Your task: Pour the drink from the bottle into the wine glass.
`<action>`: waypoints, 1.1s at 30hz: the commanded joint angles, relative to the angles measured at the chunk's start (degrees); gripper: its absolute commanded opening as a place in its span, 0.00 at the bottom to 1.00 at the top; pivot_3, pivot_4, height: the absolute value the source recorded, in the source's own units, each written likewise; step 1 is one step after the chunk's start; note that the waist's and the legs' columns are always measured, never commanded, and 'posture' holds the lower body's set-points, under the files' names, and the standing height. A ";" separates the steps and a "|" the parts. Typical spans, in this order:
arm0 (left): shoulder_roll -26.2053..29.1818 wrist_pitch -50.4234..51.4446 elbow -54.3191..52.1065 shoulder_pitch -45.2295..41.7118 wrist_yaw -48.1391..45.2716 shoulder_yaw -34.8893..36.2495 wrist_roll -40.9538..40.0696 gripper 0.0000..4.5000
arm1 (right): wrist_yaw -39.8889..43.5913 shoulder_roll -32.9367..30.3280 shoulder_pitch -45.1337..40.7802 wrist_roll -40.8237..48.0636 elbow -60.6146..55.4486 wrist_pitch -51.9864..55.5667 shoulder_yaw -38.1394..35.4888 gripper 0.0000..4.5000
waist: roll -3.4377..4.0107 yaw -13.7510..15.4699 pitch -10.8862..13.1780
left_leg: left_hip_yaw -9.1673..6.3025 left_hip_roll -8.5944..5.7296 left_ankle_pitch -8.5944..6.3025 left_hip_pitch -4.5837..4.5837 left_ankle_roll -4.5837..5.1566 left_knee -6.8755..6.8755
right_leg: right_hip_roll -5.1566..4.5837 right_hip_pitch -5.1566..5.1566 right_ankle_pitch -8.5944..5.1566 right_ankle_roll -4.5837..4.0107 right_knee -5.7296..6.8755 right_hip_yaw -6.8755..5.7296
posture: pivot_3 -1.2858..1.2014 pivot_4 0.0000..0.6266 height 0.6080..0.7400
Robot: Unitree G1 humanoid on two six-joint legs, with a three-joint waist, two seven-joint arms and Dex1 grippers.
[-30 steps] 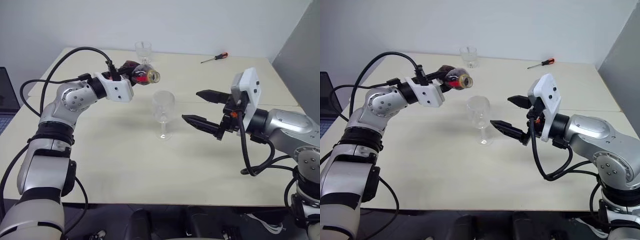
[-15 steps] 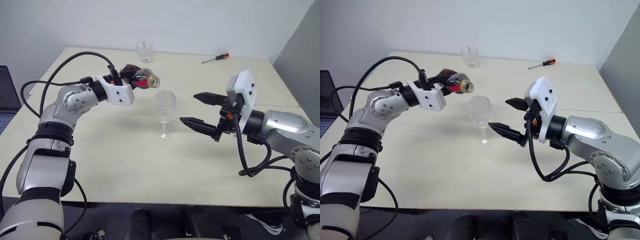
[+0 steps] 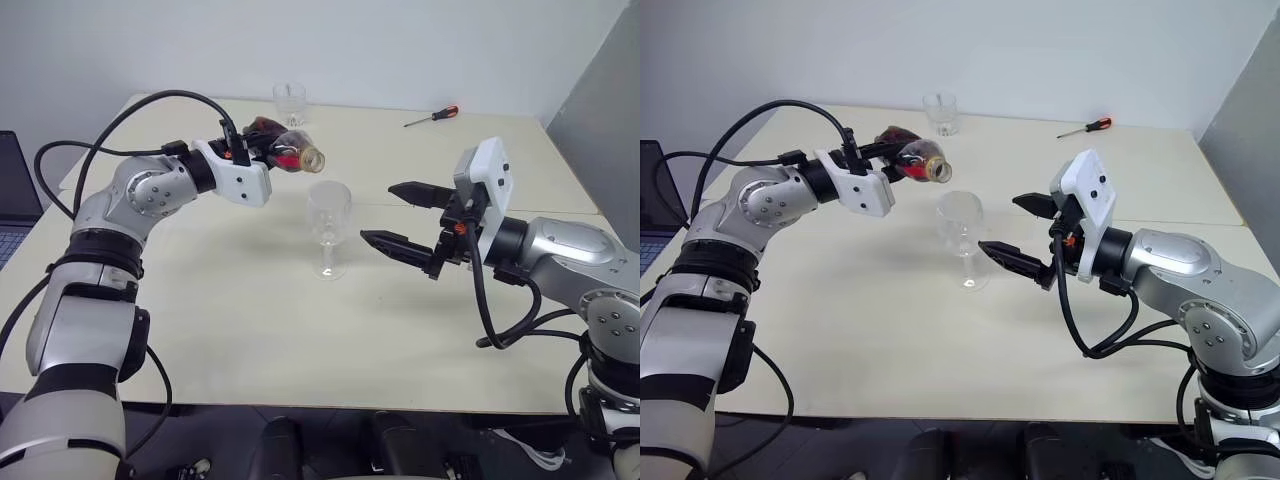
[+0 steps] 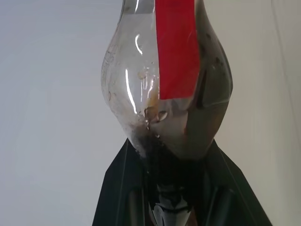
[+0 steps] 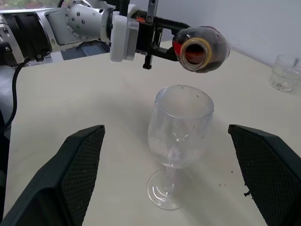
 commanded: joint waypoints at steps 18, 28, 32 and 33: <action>2.57 -3.50 1.14 -3.64 6.99 -2.26 4.80 0.17 | 1.08 -0.06 -1.47 -0.84 -0.42 -2.15 0.35 1.00 | 0.00 0.00 0.00 | -0.03 0.00 0.00 0.00 0.00 0.03 | 0.00 0.00 0.00 0.00 0.06 -0.03 | 0.52 0.24 1.00; 3.00 -3.19 2.14 -4.54 8.98 -3.78 6.88 0.17 | 1.75 -0.20 -1.45 -1.22 -0.25 -2.26 0.39 1.00 | 0.00 0.00 0.00 | -0.04 -0.01 0.00 0.00 0.00 0.04 | 0.00 0.00 0.00 0.00 0.13 -0.04 | 0.52 0.24 1.00; 2.85 -3.33 2.76 -5.02 9.46 -4.30 7.50 0.17 | 2.14 -0.38 -1.40 -1.26 -0.25 -2.35 0.27 1.00 | 0.00 -0.01 0.00 | -0.05 -0.02 0.00 0.01 0.00 0.08 | 0.00 -0.01 0.00 0.00 0.21 -0.05 | 0.52 0.24 1.00; 2.81 -3.45 2.85 -5.15 9.51 -4.42 7.61 0.17 | 2.24 -0.49 -1.35 -1.31 -0.29 -2.37 0.25 1.00 | 0.00 -0.01 0.00 | -0.06 -0.02 0.00 0.01 0.00 0.08 | 0.00 -0.01 0.00 0.00 0.23 -0.05 | 0.52 0.24 1.00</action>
